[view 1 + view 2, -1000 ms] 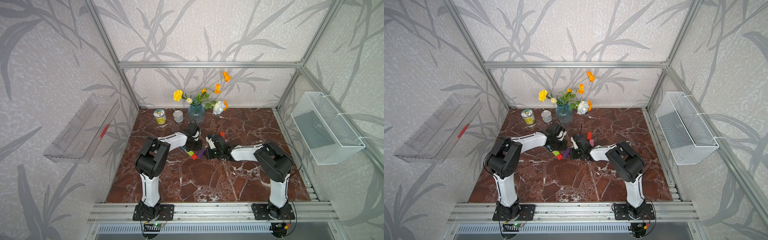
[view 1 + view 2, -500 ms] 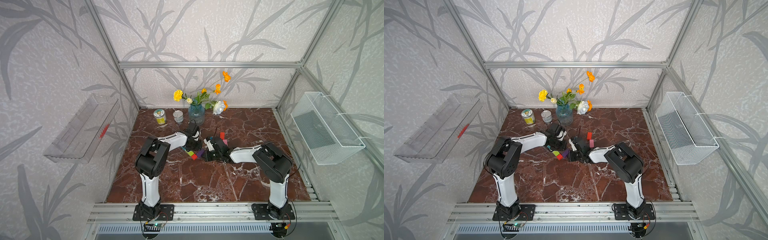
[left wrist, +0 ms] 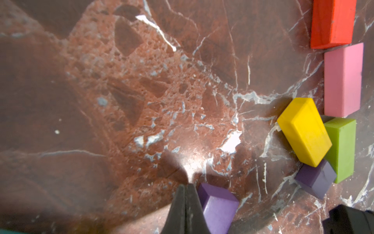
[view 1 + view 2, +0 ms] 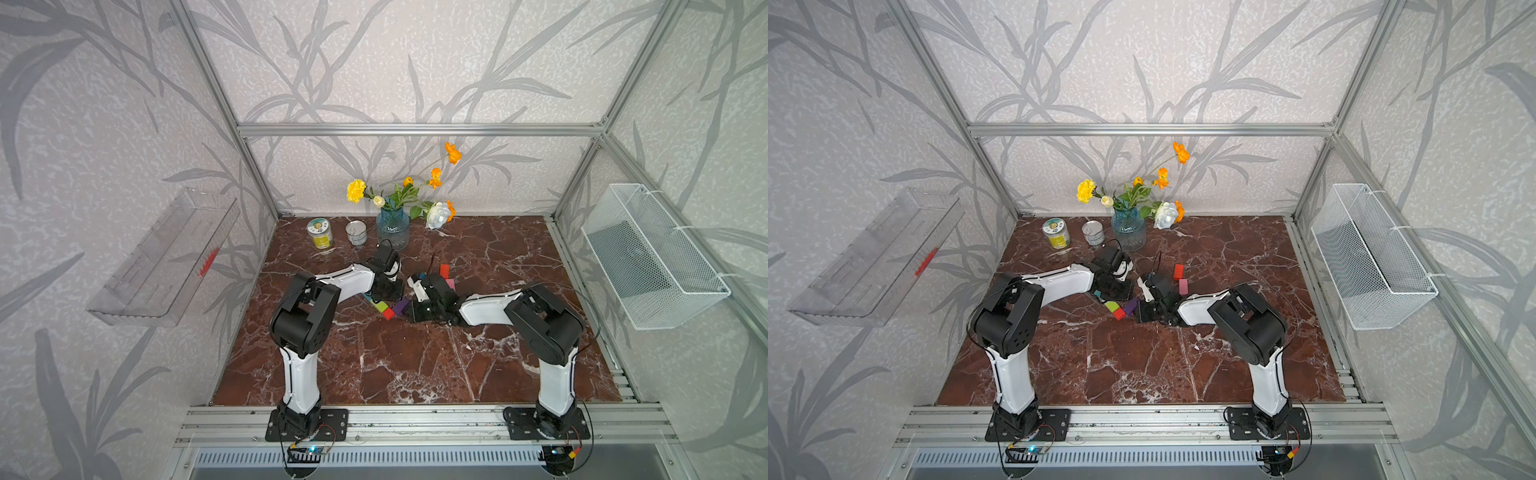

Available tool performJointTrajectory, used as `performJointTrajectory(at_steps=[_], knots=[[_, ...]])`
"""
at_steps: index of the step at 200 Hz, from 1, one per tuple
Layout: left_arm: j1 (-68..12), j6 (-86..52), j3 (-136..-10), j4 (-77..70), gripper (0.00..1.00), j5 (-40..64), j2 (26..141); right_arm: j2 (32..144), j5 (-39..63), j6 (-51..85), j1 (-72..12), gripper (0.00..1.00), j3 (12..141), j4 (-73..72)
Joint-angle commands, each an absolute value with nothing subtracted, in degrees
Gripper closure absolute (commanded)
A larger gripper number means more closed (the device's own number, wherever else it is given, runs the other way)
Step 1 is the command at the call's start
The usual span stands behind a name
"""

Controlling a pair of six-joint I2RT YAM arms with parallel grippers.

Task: Assemble the letter v with building blocks
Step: Assemble the building block at the center of the board.

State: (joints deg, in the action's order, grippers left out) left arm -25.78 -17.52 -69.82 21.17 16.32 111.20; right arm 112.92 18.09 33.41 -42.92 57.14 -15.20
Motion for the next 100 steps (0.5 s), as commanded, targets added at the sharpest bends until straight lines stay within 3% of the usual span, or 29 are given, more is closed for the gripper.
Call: performJointTrajectory(at_steps=[1, 100], knots=[[-25.6, -16.6, -69.8, 23.5, 1.0, 12.6, 112.3, 115.5, 17.4, 33.3, -43.2, 1.0, 57.2, -12.4], [-24.7, -17.0, -70.0, 23.1, 1.0, 12.4, 112.6, 116.2, 17.4, 33.0, -43.2, 1.0, 57.9, -12.1]])
